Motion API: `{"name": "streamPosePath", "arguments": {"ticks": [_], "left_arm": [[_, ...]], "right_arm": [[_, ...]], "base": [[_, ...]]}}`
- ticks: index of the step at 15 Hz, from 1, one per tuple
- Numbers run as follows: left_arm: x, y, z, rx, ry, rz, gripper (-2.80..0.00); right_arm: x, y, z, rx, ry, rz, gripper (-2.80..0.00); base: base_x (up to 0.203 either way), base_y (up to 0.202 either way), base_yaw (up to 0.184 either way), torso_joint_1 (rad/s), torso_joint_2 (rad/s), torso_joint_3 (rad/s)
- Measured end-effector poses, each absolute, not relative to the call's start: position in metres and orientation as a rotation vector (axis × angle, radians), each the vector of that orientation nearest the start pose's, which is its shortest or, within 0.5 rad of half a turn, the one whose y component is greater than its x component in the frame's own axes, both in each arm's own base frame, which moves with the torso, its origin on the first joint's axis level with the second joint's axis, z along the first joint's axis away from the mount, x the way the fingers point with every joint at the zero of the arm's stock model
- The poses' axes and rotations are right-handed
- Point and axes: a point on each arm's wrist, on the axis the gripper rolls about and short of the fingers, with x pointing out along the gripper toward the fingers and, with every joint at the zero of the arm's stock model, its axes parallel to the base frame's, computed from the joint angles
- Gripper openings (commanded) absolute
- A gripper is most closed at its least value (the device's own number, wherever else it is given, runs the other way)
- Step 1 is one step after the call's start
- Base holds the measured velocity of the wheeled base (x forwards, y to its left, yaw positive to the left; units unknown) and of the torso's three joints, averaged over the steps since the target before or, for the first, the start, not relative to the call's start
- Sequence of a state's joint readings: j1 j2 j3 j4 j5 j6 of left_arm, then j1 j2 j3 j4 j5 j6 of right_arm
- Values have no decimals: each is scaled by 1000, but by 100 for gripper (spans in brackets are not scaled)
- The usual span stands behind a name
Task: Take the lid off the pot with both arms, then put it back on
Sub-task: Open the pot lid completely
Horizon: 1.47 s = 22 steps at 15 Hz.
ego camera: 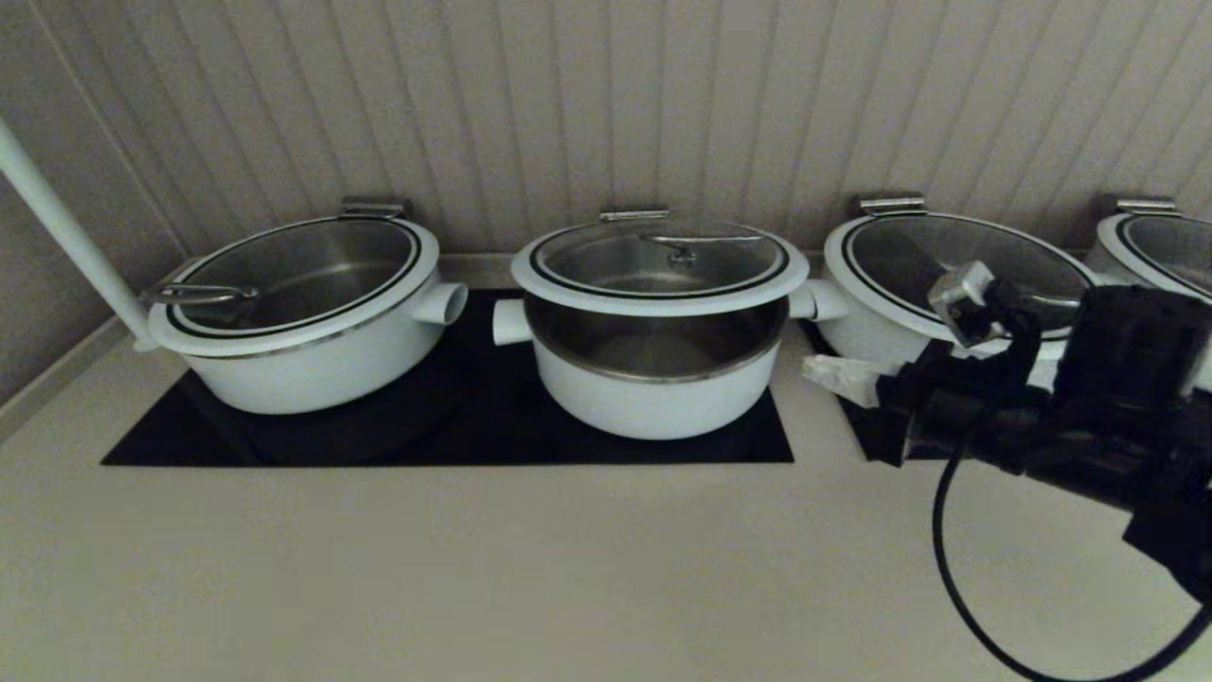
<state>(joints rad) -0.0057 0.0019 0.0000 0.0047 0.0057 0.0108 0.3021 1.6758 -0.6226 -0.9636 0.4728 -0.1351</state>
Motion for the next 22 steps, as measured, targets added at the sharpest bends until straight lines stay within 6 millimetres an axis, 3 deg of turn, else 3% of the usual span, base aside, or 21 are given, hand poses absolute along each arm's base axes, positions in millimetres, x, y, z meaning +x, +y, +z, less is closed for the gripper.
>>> {"name": "streamPosePath", "arguments": {"ticks": [5,9,15,22], "left_arm": [[-23,0,75,11,6,0,-280],[-23,0,75,10,6,0,-280],[-23,0,75,11,6,0,-280],[-23,0,75,11,6,0,-280]], "right_arm": [[308,107,185,-135,-111,762,-280],[323,111,183,-141,-166,753,-280],[324,111,181,-157,-162,748,-280],[306,116,167,-152,-95,785,-280]], "base": [[0,0,0,0,0,0],[0,0,0,0,0,0],[0,0,0,0,0,0],[0,0,0,0,0,0]]}}
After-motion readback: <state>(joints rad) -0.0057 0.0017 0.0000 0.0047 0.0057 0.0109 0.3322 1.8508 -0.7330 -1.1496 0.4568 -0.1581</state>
